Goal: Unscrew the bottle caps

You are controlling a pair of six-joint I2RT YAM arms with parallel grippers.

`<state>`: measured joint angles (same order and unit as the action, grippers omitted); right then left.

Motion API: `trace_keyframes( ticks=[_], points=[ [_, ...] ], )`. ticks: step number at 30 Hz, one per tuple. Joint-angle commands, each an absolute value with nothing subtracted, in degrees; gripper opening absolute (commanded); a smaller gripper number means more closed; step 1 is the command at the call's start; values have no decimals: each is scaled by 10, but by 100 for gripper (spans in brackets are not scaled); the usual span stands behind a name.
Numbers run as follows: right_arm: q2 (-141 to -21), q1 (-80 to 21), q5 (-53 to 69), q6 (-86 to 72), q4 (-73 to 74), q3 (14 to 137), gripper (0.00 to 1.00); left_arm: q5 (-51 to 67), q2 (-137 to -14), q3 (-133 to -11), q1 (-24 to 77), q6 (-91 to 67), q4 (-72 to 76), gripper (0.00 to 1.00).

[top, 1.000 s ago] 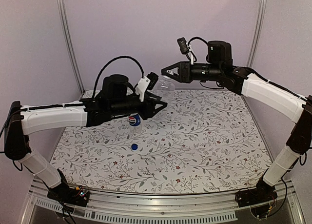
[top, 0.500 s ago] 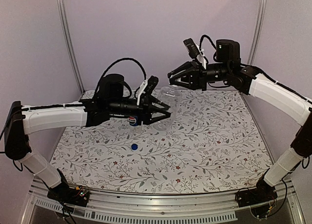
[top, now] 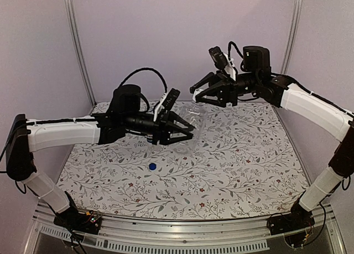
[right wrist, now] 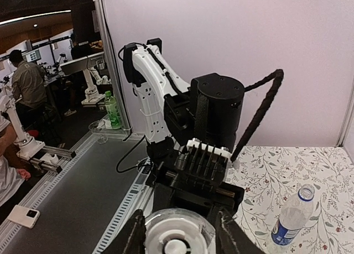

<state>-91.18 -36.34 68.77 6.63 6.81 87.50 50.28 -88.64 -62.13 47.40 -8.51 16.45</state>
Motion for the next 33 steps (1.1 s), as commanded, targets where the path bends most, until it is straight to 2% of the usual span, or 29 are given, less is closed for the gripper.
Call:
trace_keyframes(
  ticks=[1,3,6,11,20,29,33],
  points=[
    [-907,-350,601,43,89,878,57,476,-873,-633,470,-62,206,24],
    [-896,-351,581,25,80,876,68,430,-872,-637,470,-52,190,24],
    [-883,-351,533,-15,69,871,79,386,-871,-640,472,-43,175,24],
    [-864,-351,487,-72,46,867,85,316,-874,-646,481,-31,150,24],
    [-886,-374,317,-147,72,889,82,191,-881,-662,501,-32,109,23],
    [-917,-400,289,-145,93,908,76,123,-882,-672,515,-34,87,23],
    [-925,-402,293,-146,93,904,66,108,-879,-672,515,-32,84,22]
  ],
)
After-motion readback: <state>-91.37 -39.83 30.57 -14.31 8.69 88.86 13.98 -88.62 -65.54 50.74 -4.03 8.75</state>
